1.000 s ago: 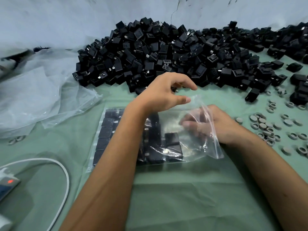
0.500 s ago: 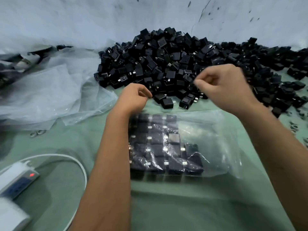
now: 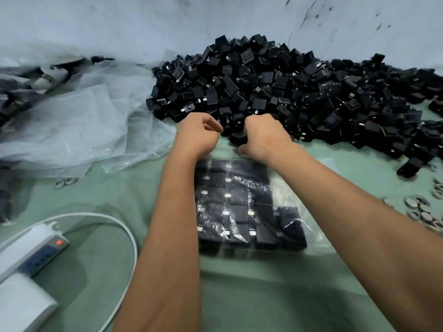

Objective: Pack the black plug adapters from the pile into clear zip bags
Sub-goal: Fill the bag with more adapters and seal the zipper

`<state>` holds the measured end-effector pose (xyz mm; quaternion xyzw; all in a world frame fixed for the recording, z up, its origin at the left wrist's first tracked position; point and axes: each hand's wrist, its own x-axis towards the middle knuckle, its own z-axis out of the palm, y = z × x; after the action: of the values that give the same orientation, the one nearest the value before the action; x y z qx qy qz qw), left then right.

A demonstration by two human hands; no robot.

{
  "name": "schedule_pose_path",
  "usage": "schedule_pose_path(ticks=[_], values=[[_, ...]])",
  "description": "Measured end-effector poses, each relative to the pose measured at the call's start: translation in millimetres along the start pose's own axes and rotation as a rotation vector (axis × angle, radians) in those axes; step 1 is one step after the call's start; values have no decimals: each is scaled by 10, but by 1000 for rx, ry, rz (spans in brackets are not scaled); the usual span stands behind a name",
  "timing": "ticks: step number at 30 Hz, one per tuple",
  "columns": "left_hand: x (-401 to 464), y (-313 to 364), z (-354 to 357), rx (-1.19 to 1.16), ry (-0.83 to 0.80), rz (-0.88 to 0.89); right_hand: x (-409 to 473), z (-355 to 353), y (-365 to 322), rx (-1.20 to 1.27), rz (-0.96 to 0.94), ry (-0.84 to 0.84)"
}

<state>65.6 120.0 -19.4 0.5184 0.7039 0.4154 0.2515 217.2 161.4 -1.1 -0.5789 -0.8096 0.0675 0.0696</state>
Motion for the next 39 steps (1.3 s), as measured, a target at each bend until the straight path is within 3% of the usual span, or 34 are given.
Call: schedule_pose_path(ticks=[2,5,14,21,28,36,39], values=[[-24,52,33,-21,-3,41,-76,-133,153,175,-11,33],[-69,182,129,-83,-41,124,-372,-323,554,459,13,220],[-447,746,917,128,-534,521,-1209,77,1699,998,199,418],[-598,836,1133,201,-575,610,-1300,109,1930,1144,140,306],[-642,893,1162,284,-620,663,-1289,102,1968,1185,146,353],[-599,963,953,223,-564,670,-1353,43,1910,1215,-94,-15],[-630,1024,913,215,-565,678,-1341,69,1750,1161,-220,-50]])
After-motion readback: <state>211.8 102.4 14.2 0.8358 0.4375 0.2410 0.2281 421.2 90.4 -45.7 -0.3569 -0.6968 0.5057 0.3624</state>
